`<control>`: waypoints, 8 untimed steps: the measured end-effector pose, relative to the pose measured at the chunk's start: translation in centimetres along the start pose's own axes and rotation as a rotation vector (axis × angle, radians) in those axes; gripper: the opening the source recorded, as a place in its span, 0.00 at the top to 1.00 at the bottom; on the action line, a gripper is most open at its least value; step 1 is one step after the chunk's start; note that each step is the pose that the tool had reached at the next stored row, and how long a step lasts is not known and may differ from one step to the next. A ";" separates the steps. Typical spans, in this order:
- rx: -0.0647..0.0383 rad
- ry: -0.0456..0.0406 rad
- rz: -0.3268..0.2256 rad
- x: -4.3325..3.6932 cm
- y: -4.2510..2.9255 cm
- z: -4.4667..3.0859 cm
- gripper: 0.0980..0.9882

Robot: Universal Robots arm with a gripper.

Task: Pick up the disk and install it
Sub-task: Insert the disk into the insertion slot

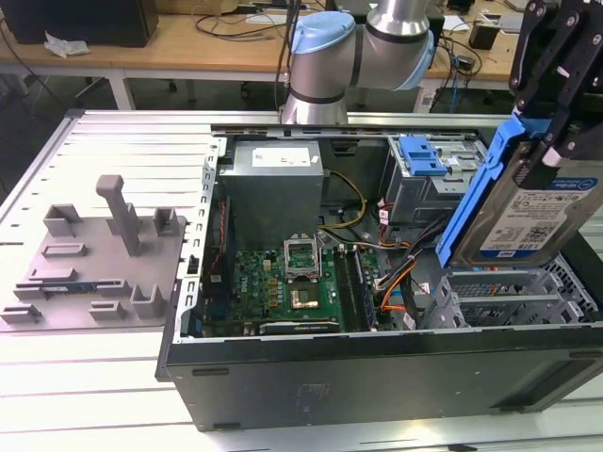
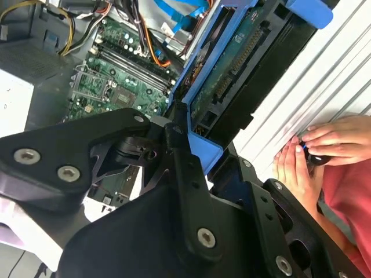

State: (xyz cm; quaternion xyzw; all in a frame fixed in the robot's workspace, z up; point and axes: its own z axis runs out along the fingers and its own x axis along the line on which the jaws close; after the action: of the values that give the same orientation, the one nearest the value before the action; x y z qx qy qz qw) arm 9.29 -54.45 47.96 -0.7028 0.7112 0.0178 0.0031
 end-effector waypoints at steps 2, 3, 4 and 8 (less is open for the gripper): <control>0.000 -0.0002 0.009 0.00 -0.24 0.08 0.70; 0.000 -0.0003 0.016 0.00 -0.37 0.12 0.70; 0.001 -0.0004 0.021 0.00 -0.45 0.13 0.70; 0.001 0.0024 0.034 0.00 -0.93 0.19 0.70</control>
State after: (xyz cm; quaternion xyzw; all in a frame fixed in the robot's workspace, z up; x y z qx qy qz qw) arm 10.21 -54.46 47.75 -0.6908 0.7229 0.0166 0.0023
